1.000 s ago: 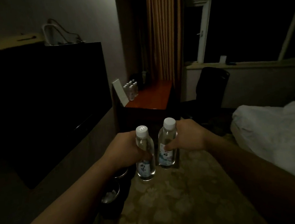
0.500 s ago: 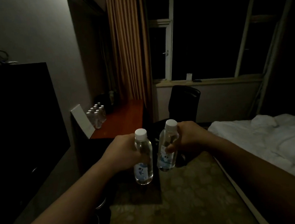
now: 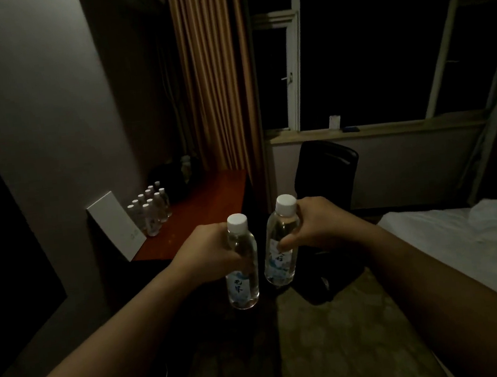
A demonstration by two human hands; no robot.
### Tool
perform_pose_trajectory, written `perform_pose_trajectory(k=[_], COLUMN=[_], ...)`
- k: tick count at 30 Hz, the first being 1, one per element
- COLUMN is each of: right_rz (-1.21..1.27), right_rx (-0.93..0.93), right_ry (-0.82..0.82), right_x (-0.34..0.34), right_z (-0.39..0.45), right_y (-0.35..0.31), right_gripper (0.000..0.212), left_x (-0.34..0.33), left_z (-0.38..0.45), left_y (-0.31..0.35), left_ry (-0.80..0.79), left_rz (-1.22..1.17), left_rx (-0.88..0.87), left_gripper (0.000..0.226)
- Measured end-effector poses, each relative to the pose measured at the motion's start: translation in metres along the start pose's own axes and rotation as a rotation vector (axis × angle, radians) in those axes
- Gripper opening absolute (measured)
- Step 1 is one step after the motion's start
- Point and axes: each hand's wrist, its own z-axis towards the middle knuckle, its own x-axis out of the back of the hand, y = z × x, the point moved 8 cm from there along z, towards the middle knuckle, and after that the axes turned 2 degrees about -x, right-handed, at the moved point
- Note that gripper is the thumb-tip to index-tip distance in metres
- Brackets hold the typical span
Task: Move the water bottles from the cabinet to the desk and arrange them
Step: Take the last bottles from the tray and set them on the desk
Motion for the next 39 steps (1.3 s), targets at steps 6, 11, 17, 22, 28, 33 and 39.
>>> perform_pose_trajectory(k=[6,11,17,22,28,33,39], right_rz=[-0.045,-0.096,-0.137,-0.134,-0.103,-0.104,-0.151], right_rx=[0.117,0.152,0.195,0.230,0.304,0.348,0.375], right_ry=[-0.062,-0.090,-0.108,-0.185,-0.245,-0.282,-0.301], right_x=[0.052,0.076,0.082,0.065,0.053,0.041,0.006], right_z=[0.104,0.190,0.292,0.396,0.528,0.631,0.737], right_y=[0.052,0.094,0.125,0.138,0.127,0.114,0.108], right_gripper=[0.032,0.031,0.028,0.032,0.026,0.027,0.037], left_x=[-0.010,-0.016,-0.005,0.005,0.040,0.076,0.105], left_z=[0.119,0.199,0.284,0.360,0.457,0.520,0.567], left_y=[-0.006,-0.028,-0.071,-0.129,-0.209,-0.273,-0.344], left_ry=[0.070,0.093,0.118,0.143,0.172,0.214,0.269], left_rz=[0.007,-0.012,0.013,0.037,0.069,0.129,0.185], left_rx=[0.058,0.137,0.191,0.225,0.229,0.290,0.381], left_gripper=[0.023,0.024,0.028,0.030,0.032,0.035,0.033])
